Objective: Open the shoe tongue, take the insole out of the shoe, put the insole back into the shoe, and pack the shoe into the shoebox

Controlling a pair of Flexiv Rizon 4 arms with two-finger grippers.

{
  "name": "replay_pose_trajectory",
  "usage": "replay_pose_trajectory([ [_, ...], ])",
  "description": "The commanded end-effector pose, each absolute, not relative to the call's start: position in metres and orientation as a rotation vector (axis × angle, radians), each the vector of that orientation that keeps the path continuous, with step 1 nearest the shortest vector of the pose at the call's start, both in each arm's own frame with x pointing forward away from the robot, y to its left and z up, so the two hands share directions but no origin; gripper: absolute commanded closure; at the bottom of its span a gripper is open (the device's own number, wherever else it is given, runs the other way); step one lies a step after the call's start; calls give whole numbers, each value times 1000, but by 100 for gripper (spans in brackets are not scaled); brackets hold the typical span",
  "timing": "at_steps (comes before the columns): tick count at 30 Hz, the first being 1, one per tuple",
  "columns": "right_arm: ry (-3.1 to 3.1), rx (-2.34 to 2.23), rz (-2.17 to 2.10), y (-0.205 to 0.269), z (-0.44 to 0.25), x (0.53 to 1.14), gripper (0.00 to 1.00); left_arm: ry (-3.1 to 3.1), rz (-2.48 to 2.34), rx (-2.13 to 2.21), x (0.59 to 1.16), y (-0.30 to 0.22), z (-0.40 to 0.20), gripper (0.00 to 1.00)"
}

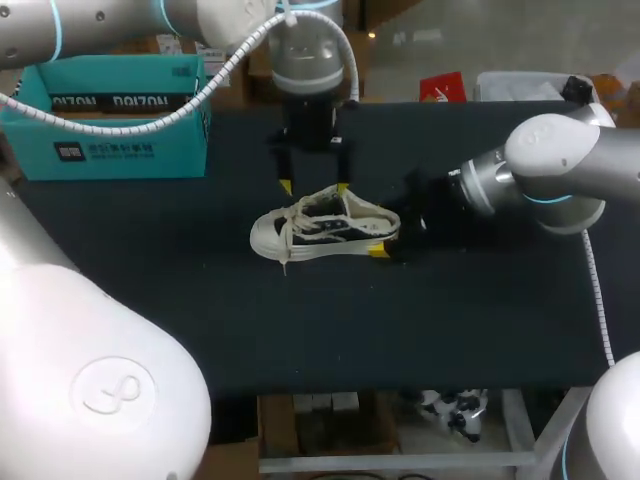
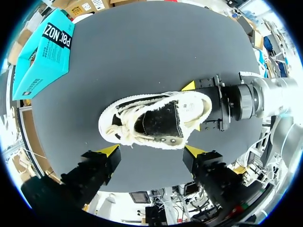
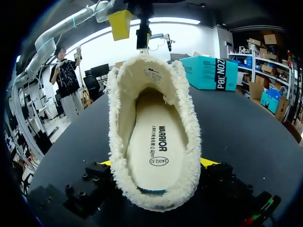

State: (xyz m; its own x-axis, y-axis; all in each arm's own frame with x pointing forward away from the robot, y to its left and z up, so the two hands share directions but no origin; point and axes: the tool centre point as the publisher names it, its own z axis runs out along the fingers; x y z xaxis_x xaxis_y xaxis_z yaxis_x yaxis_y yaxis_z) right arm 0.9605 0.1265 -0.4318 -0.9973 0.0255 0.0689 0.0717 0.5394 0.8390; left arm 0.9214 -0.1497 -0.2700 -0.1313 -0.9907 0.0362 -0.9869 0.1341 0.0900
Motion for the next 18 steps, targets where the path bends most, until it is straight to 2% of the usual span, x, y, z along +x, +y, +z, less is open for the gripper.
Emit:
replay_pose_trajectory([
  [1, -2712, -86, -1486, 128, -439, 961, 100, -2297, -212, 2062, 932, -166, -280, 18],
  [5, -2712, -86, -1486, 128, -439, 961, 100, -2295, -265, 2086, 929, -174, -287, 34],
  [12, -2712, -86, -1486, 128, -439, 961, 100, -2264, -332, 2124, 934, -185, -296, 27],
  [18, -2712, -86, -1486, 128, -439, 961, 100, -2235, -391, 2176, 938, -189, -304, 30],
])
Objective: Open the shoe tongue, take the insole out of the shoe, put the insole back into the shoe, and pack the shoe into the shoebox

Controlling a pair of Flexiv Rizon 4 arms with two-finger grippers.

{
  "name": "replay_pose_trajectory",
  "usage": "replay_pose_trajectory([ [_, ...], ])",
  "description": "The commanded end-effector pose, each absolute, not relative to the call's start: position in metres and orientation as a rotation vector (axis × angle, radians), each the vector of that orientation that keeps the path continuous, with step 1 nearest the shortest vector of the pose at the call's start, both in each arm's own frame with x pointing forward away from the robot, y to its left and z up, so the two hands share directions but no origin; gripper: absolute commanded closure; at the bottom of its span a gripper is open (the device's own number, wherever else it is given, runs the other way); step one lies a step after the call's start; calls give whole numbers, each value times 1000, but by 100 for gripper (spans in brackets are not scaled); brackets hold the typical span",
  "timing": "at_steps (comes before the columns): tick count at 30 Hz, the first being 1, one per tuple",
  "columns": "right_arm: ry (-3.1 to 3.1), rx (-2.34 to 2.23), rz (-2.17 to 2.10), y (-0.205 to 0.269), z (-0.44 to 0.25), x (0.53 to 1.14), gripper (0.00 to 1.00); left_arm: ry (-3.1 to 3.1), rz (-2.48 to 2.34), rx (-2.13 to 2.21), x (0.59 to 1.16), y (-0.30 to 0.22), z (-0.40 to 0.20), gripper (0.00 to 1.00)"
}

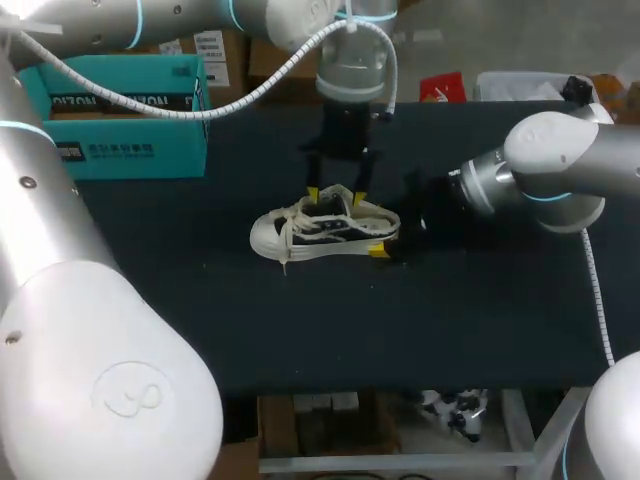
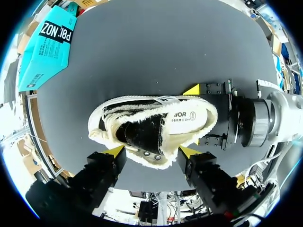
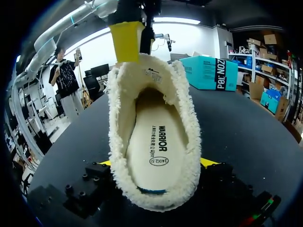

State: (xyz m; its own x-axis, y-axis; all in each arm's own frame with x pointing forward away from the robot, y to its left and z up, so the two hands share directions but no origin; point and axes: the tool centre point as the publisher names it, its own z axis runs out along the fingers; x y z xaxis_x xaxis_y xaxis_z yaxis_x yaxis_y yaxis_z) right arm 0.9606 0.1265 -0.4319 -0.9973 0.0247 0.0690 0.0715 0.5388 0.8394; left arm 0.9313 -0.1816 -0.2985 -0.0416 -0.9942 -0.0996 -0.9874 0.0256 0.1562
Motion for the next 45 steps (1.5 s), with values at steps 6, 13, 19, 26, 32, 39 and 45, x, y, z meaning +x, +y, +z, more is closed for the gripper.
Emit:
replay_pose_trajectory([
  [6, -2712, -86, -1486, 128, -439, 961, 100, -2217, -428, 2206, 943, -189, -311, 46],
  [13, -2712, -86, -1486, 128, -439, 961, 100, -2218, -404, 2210, 936, -183, -308, 100],
  [19, -2712, -86, -1486, 128, -439, 961, 100, -2214, -321, 2213, 932, -172, -303, 100],
  [26, -2712, -86, -1486, 128, -439, 961, 100, -2197, -143, 2203, 924, -149, -297, 100],
  [32, -2712, -86, -1486, 128, -439, 961, 100, -2132, 96, 2195, 921, -118, -292, 100],
  [39, -2712, -86, -1486, 128, -439, 961, 100, -2049, 270, 2182, 925, -92, -289, 100],
  [45, -2712, -86, -1486, 128, -439, 961, 100, -1993, 315, 2166, 930, -77, -303, 100],
])
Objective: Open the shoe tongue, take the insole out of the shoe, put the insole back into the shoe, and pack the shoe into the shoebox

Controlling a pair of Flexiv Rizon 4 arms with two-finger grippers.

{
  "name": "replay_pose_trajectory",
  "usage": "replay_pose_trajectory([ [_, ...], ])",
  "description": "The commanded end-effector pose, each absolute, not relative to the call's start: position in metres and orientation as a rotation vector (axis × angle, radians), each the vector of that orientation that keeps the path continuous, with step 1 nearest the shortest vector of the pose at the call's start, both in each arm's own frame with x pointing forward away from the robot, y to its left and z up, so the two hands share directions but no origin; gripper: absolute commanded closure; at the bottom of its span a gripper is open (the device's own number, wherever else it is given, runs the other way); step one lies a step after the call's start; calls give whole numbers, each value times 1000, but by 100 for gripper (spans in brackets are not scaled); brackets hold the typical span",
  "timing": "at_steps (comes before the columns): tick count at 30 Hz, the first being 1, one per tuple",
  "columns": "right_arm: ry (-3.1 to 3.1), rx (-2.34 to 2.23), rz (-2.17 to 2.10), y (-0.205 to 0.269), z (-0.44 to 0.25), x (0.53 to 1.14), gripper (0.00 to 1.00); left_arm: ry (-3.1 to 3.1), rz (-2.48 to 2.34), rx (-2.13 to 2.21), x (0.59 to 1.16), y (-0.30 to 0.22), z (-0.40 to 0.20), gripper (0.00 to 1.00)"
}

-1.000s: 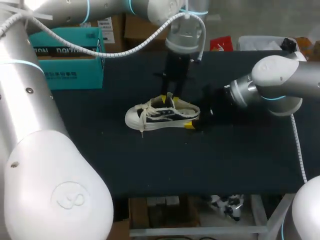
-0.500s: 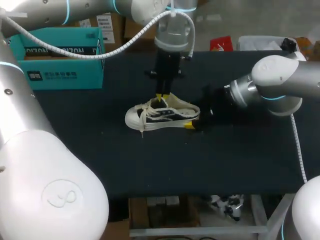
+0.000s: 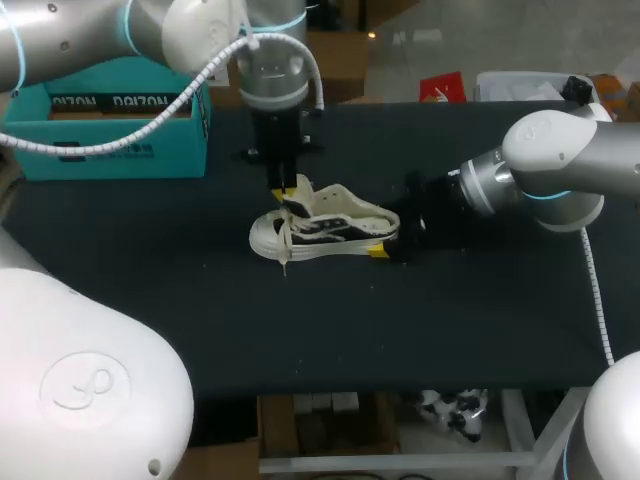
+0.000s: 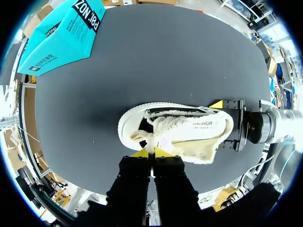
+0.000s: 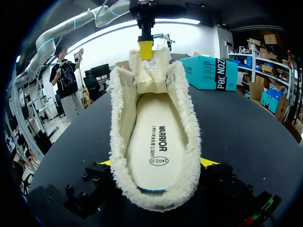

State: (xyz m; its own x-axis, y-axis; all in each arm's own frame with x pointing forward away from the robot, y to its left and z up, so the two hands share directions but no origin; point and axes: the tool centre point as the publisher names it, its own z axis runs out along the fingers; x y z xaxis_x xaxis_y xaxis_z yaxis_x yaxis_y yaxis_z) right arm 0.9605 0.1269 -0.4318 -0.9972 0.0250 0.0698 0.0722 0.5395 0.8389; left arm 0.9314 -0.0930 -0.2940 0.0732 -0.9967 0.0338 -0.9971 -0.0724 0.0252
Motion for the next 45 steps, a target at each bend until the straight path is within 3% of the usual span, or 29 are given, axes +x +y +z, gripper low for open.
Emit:
replay_pose_trajectory([
  [1, -2712, -86, -1486, 128, -439, 961, 100, -1987, 315, 2159, 931, -76, -307, 100],
  [14, -2712, -86, -1486, 128, -439, 961, 100, -1981, 300, 2103, 941, -73, -324, 100],
  [18, -2712, -86, -1486, 128, -439, 961, 100, -2039, 339, 2068, 934, -78, -308, 76],
  [20, -2712, -86, -1486, 128, -439, 961, 100, -2084, 361, 2042, 929, -80, -297, 59],
  [22, -2712, -86, -1486, 128, -439, 961, 100, -2143, 385, 2015, 923, -83, -284, 53],
  [24, -2712, -86, -1486, 128, -439, 961, 100, -2206, 409, 2000, 916, -86, -270, 56],
  [26, -2712, -86, -1486, 128, -439, 961, 100, -2260, 425, 1973, 912, -88, -258, 68],
  [27, -2712, -86, -1486, 128, -439, 961, 100, -2296, 443, 1953, 910, -90, -249, 88],
  [28, -2712, -86, -1486, 128, -439, 961, 100, -2330, 454, 1932, 908, -91, -243, 100],
  [33, -2712, -86, -1486, 128, -439, 961, 100, -2619, 479, 1619, 902, -101, -217, 100],
  [39, -2712, -86, -1486, 128, -439, 961, 100, -2900, 224, 463, 899, -122, -197, 100],
  [40, -2712, -86, -1486, 128, -439, 961, 100, -2954, 193, 621, 904, -135, -197, 100],
  [45, -2712, -86, -1486, 128, -439, 961, 100, -2954, 193, 621, 904, -135, -197, 100],
])
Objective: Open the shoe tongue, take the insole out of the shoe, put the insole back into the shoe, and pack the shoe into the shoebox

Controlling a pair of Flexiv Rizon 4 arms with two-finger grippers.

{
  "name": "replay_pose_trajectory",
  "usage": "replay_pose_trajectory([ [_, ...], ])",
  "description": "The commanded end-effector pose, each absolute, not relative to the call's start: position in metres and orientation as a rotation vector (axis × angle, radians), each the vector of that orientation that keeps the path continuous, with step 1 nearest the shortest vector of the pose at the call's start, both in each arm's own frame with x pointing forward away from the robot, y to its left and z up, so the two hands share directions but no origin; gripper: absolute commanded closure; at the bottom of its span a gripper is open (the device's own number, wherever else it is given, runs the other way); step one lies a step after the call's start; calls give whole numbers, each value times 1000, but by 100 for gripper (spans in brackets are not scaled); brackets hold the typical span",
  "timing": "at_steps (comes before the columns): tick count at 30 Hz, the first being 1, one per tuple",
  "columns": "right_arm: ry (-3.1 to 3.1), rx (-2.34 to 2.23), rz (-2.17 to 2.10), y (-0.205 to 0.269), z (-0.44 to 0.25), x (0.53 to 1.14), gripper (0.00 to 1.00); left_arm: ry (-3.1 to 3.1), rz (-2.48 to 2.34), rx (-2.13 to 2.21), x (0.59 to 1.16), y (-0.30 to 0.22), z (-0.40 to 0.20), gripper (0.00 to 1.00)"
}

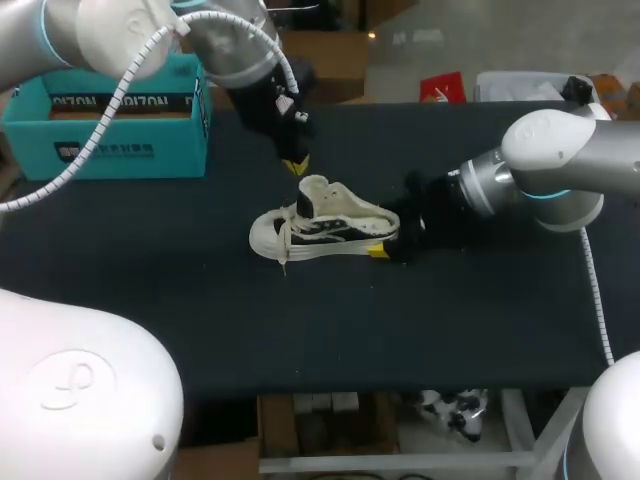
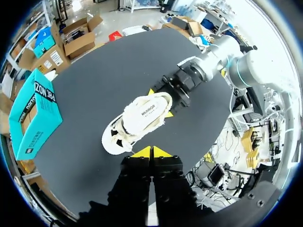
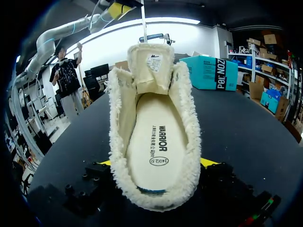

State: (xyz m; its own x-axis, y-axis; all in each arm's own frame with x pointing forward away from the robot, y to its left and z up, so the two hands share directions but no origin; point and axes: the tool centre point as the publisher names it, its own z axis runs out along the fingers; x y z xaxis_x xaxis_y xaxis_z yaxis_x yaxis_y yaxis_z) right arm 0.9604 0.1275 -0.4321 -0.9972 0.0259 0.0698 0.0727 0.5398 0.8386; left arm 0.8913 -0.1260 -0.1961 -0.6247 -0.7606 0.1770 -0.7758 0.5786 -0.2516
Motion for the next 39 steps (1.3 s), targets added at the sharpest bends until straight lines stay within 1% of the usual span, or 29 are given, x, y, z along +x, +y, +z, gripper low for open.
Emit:
replay_pose_trajectory([
  [1, -2712, -86, -1486, 128, -439, 961, 100, -2954, 193, 621, 904, -135, -197, 100],
  [9, -2712, -86, -1486, 128, -439, 961, 100, -2954, 193, 621, 904, -135, -197, 100],
  [13, -2712, -86, -1486, 128, -439, 961, 100, -2956, 197, 321, 917, -146, -209, 100],
  [19, -2712, -86, -1486, 128, -439, 961, 100, -2959, 158, 192, 917, -150, -227, 100],
  [31, -2712, -86, -1486, 128, -439, 961, 100, -2978, 99, 142, 926, -158, -256, 100],
  [39, -2712, -86, -1486, 128, -439, 961, 100, -2993, 61, 156, 926, -158, -256, 100],
])
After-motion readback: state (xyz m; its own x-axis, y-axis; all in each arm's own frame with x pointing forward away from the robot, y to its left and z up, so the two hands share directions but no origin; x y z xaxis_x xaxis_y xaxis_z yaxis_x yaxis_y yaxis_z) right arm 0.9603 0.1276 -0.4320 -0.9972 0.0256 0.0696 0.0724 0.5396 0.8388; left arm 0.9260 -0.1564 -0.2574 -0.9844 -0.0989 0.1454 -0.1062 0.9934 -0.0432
